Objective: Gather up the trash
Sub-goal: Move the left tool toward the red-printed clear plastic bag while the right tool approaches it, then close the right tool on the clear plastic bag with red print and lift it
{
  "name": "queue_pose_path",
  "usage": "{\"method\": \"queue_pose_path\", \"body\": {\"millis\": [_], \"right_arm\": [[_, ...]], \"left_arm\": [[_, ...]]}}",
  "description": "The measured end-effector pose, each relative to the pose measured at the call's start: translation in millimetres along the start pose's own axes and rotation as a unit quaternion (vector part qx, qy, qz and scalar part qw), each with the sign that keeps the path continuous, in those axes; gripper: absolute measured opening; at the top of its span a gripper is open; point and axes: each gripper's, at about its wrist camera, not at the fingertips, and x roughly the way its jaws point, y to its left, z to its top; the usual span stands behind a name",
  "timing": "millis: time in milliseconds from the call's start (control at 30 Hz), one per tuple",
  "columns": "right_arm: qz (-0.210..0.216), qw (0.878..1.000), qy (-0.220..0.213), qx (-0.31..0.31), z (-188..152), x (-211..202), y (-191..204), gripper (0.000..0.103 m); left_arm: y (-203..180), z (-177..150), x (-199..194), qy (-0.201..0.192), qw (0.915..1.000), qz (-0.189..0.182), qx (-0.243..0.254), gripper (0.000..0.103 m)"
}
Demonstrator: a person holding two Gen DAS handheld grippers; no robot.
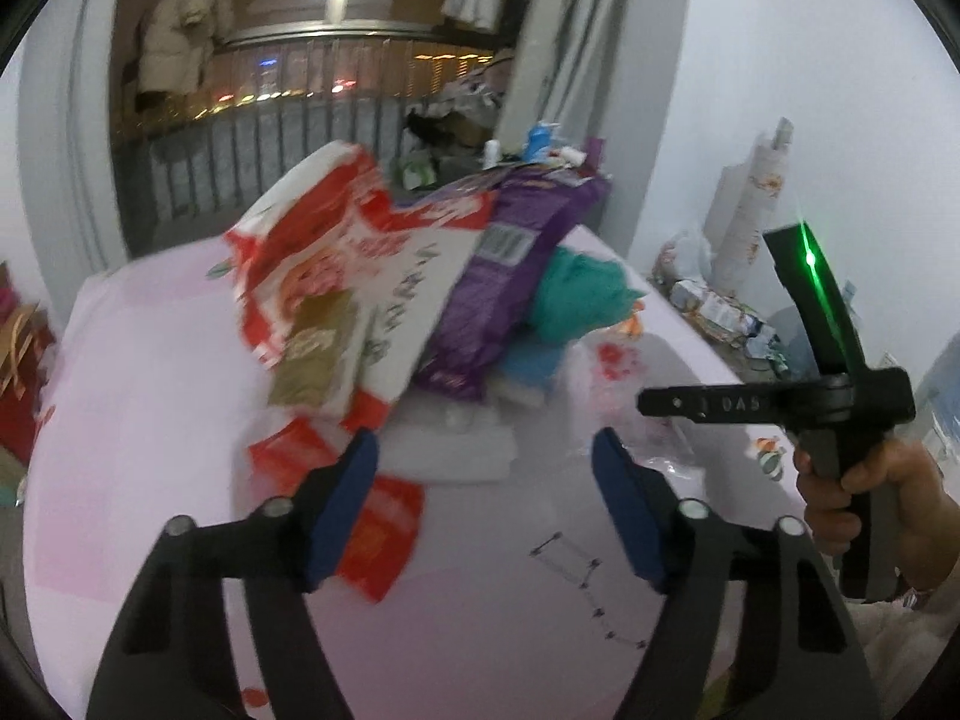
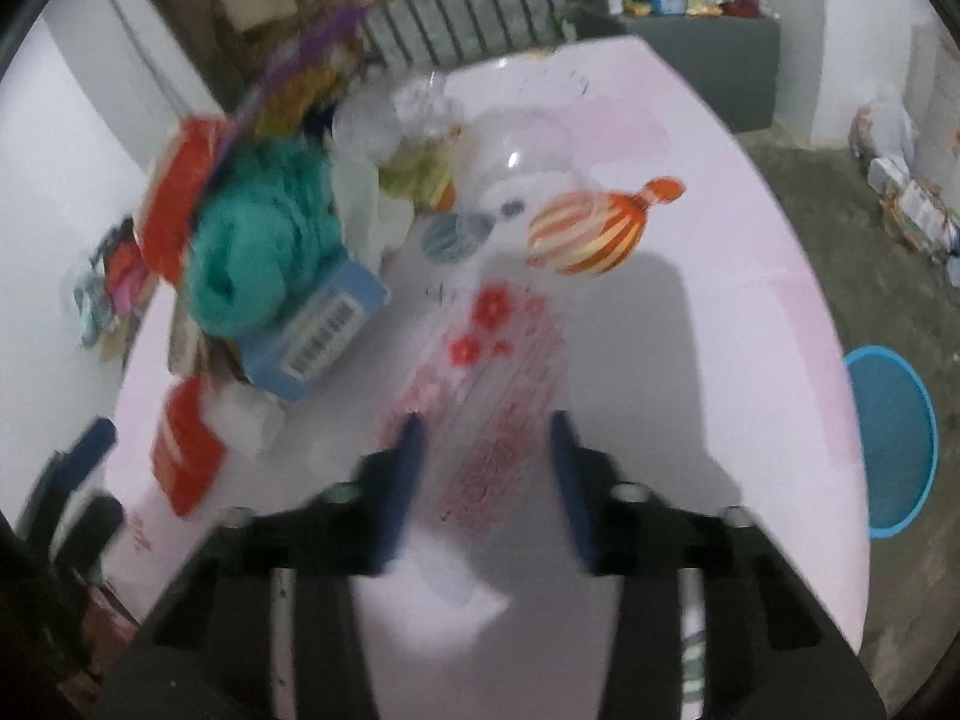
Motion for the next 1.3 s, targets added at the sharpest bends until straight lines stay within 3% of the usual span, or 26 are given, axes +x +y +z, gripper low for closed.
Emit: {"method": "queue_pose_path", "body": {"millis": [100, 267, 467, 600, 700, 833, 933, 1000, 1300], "right_arm": [[-0.04, 0.998, -0.002, -0.042, -5, 1, 9, 0.002], [-0.033, 0.998, -0.001, -0.053, -16, -5, 5, 0.0], [-0.018, 0.998, 0.009, -0.062, -39, -19, -5, 0.0], [-0.006, 0.999, 0.016, -0.048, -56, -35, -18, 0.0], [0.019, 0.999, 0.019, -0.018, -59, -45, -33, 0.0], [0.057, 0.998, 0.019, 0.029, -58, -48, -48, 0.0], [0.068, 0.997, 0.013, 0.043, -58, -50, -53, 0.0], [0.073, 0.996, 0.007, 0.046, -55, -52, -55, 0.002], [0.08, 0.995, -0.011, 0.066, -53, -64, -70, 0.002]], "left_arm": [[8, -6, -2, 0.009, 0.9997, 0.006, -0.02, 0.056], [7, -8, 0, 0.021, 0.9991, -0.011, -0.035, 0.043], [-31, 4, 9, 0.015, 0.9975, -0.069, 0.006, 0.028], [-56, 8, 27, 0.026, 0.9954, -0.086, 0.033, 0.019], [-66, 14, 46, 0.037, 0.9948, -0.089, 0.035, 0.019], [-72, 21, 75, 0.064, 0.9958, -0.056, 0.035, 0.018], [-78, 18, 100, 0.114, 0.9916, -0.037, 0.047, 0.014], [-80, 13, 108, 0.134, 0.9889, -0.046, 0.043, 0.011], [-105, -3, 96, 0.155, 0.9827, -0.078, 0.065, 0.011]]}}
